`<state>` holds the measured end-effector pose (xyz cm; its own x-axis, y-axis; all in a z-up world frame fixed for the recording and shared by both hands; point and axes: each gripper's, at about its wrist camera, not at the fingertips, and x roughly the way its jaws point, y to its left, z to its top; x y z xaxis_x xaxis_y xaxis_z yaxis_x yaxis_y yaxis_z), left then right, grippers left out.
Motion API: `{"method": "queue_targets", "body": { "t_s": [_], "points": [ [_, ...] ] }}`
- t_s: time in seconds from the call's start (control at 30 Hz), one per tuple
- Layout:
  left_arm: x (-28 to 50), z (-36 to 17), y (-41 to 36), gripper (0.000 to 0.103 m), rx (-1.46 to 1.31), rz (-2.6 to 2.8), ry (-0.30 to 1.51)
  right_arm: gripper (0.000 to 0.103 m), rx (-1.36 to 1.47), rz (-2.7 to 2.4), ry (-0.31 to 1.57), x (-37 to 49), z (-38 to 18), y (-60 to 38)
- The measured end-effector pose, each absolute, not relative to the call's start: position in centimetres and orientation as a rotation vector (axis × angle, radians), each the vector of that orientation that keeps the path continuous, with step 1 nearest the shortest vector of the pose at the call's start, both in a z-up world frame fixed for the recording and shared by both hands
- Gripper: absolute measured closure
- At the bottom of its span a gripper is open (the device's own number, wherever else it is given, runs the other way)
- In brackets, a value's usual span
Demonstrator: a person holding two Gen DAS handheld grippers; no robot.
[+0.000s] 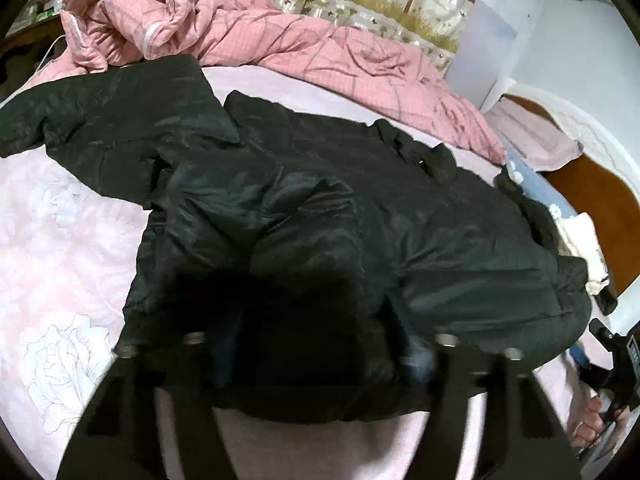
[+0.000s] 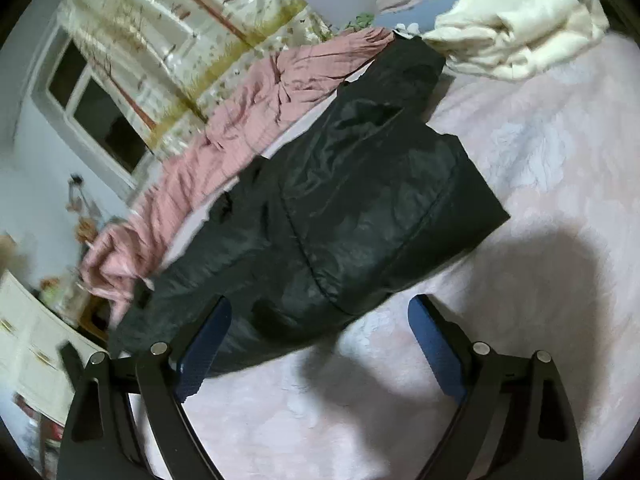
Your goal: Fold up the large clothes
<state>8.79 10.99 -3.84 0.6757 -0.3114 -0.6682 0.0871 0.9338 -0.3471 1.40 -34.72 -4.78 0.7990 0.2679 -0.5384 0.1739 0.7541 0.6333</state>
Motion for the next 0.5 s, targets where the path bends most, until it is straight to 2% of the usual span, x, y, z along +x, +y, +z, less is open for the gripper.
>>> {"method": "queue_targets", "body": {
  "t_s": [0.07,0.13,0.23,0.4,0.5],
  "points": [
    [8.6,-3.5,11.0,0.064,-0.308,-0.217,0.783,0.011,0.785,0.053,0.633,0.7,-4.9,-34.7],
    [8.6,-3.3,10.9,0.069,-0.294,-0.207,0.768,0.011,0.778,0.074,0.626,0.3,-4.7,-34.1],
    [8.5,-3.1,10.0,0.072,-0.247,-0.167,0.751,0.011,0.744,0.094,0.676,2.1,-5.3,-33.5],
    [8.5,-3.1,9.5,0.072,-0.205,-0.134,0.74,0.027,0.716,0.03,0.664,2.9,-5.3,-33.8],
    [8.5,-3.1,9.4,0.072,-0.201,-0.133,0.739,0.027,0.623,-0.004,0.665,3.5,-5.0,-33.0]
  ]
}}
